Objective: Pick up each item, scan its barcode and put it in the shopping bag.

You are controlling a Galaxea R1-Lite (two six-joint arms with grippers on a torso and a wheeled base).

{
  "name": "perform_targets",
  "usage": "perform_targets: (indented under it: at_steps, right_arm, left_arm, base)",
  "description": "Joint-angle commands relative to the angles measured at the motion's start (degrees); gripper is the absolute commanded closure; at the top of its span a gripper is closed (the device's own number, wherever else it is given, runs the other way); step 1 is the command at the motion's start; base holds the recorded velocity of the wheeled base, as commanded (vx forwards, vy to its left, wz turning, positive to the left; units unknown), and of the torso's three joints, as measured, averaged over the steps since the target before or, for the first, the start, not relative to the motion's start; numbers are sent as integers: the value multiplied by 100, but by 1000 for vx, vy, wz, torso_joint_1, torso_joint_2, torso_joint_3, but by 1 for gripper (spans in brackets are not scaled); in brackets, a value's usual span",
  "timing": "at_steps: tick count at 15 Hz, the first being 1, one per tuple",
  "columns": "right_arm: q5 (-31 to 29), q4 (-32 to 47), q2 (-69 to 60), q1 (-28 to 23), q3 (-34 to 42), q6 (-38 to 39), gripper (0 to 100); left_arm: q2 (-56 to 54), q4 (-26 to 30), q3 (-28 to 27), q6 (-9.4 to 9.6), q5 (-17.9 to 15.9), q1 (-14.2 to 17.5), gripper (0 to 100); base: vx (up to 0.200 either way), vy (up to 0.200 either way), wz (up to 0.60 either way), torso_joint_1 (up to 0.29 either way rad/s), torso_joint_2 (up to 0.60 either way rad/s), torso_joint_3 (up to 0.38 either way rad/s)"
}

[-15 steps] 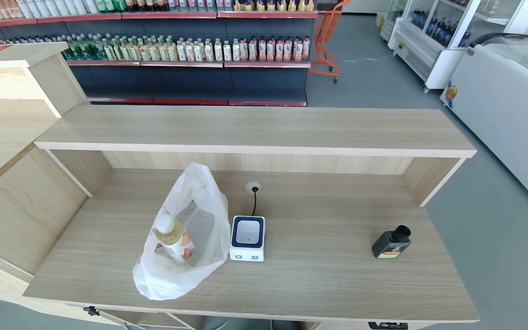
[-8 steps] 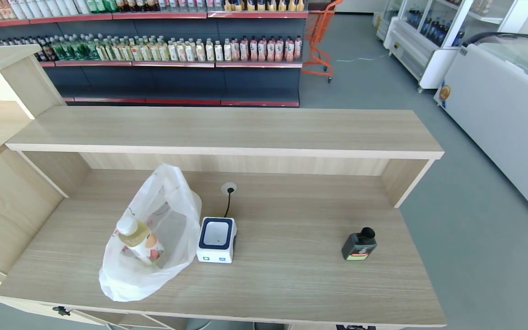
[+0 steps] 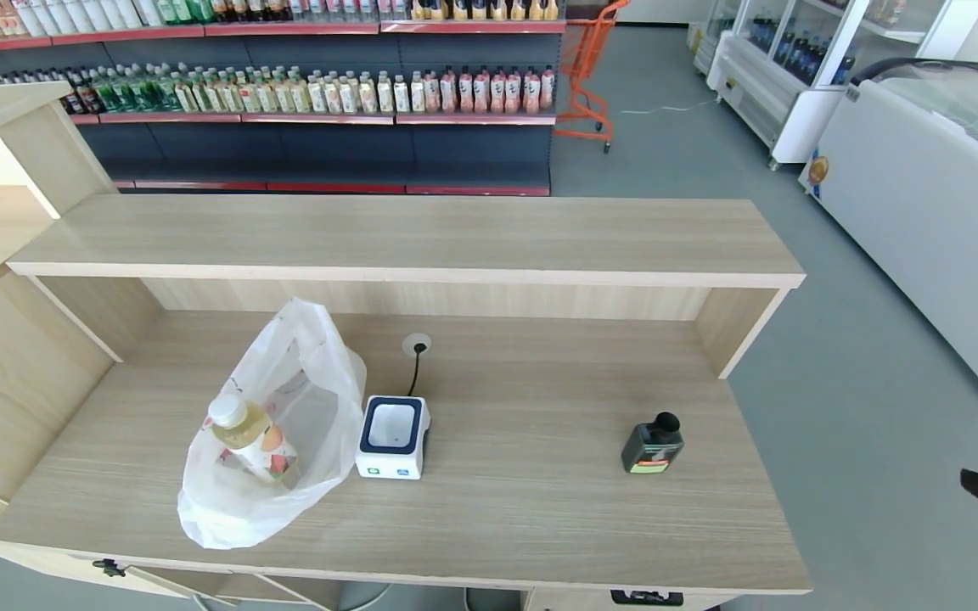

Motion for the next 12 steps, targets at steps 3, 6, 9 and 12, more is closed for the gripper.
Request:
perform_targets:
  at_steps: [3, 6, 9, 12]
  right_arm:
    - [-658, -509, 3994, -43, -880, -1854, 0]
    - [45, -1036, 4600, -8, -739, -2671, 0]
    - [897, -1915, 5250, 177, -739, -3585, 0]
    - [1741, -2082, 5716, 344, -836, -4323, 0]
  left_arm:
    - [-2, -4, 1, -4, 1, 0, 0]
    - [-2, -4, 1, -4, 1, 0, 0]
    - [-2, -4, 1, -4, 1, 0, 0]
    - [-2, -4, 1, -4, 1, 0, 0]
  base:
    - [0, 0, 0, 0, 0, 0]
    - [0, 0, 0, 0, 0, 0]
    - [0, 0, 0, 0, 0, 0]
    - [0, 0, 0, 0, 0, 0]
